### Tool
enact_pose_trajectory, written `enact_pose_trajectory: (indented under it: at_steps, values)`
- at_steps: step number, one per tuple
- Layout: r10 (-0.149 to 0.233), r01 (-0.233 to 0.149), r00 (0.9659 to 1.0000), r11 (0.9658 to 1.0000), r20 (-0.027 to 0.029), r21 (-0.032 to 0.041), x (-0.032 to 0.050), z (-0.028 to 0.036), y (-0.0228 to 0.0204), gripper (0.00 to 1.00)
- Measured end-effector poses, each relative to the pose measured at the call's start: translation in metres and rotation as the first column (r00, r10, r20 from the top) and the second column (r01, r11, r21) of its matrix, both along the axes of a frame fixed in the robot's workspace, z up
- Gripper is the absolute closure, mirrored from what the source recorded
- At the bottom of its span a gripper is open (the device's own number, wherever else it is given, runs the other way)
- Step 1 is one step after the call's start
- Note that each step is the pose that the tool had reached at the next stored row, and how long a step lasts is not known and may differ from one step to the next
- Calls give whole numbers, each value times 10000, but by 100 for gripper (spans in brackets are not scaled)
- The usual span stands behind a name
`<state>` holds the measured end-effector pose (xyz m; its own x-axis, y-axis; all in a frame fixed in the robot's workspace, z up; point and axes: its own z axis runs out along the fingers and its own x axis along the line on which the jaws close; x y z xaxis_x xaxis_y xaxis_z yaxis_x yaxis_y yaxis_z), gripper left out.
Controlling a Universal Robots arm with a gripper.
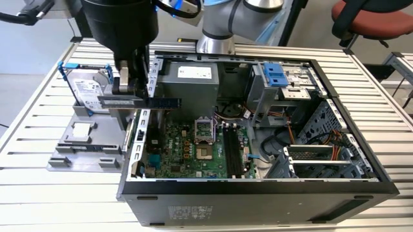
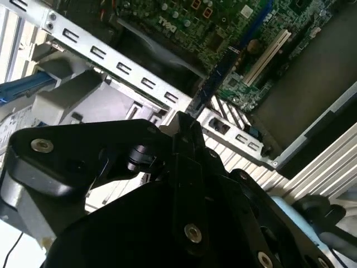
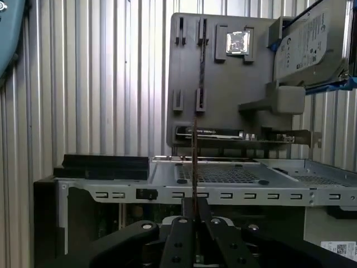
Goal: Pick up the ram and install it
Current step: 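Pick up the ram and move it above insertion slot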
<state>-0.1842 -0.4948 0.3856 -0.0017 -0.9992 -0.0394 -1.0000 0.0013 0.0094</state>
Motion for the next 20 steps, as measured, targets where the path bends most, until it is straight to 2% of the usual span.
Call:
enact_pose_trajectory:
  at_steps: [20]
  values:
    - [0, 0, 10000, 10000, 0, 0, 909, -7, 0, 100]
